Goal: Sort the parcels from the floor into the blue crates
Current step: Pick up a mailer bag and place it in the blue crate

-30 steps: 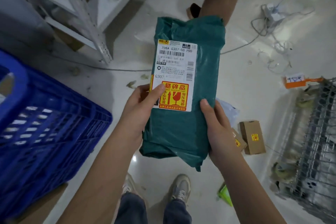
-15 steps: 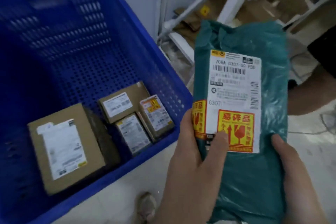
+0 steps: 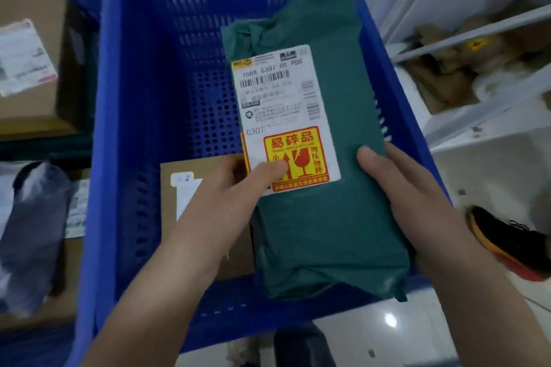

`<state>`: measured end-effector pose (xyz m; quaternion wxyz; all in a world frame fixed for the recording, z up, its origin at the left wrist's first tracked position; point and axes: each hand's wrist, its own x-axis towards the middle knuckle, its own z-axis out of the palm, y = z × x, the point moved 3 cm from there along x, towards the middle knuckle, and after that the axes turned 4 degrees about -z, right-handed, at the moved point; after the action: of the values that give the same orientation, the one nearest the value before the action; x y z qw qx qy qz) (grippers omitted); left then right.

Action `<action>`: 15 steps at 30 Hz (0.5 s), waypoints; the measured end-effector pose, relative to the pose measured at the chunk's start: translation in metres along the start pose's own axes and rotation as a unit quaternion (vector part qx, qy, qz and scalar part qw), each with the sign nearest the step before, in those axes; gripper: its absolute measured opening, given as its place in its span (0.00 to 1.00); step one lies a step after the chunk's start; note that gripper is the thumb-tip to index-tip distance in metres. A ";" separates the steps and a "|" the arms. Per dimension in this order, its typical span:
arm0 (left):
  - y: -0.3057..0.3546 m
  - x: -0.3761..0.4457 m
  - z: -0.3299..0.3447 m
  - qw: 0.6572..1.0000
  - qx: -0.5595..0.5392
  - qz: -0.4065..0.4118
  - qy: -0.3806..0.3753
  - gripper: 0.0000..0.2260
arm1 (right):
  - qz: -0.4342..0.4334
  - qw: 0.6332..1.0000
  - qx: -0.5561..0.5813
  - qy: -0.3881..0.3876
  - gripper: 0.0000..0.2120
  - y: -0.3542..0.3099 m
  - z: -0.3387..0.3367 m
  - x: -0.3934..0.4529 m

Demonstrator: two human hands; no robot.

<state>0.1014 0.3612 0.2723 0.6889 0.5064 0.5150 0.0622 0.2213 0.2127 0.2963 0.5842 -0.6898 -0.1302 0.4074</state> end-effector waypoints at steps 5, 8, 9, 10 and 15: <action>0.018 0.013 -0.010 0.997 -0.056 -0.027 -0.049 0.26 | 0.048 0.998 -0.011 -0.035 0.21 -0.008 0.003 0.050; 0.024 0.039 0.000 0.985 -0.160 -0.060 0.003 0.19 | 0.079 0.996 -0.042 -0.007 0.33 -0.004 0.001 0.073; 0.024 0.046 0.003 0.976 -0.206 -0.069 0.019 0.18 | 0.096 0.994 -0.044 0.003 0.39 0.001 0.000 0.080; 0.023 0.053 0.006 0.965 -0.249 -0.073 0.033 0.18 | 0.112 0.993 -0.031 0.018 0.41 0.007 0.000 0.087; 0.015 0.080 0.025 0.953 -0.298 -0.046 0.008 0.22 | 0.144 0.965 0.213 0.056 0.28 0.029 0.016 0.124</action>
<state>0.1637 0.4013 0.2306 0.8063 0.2530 0.5015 0.1856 0.2800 0.2969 0.2195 0.6596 -0.5821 0.0930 0.4662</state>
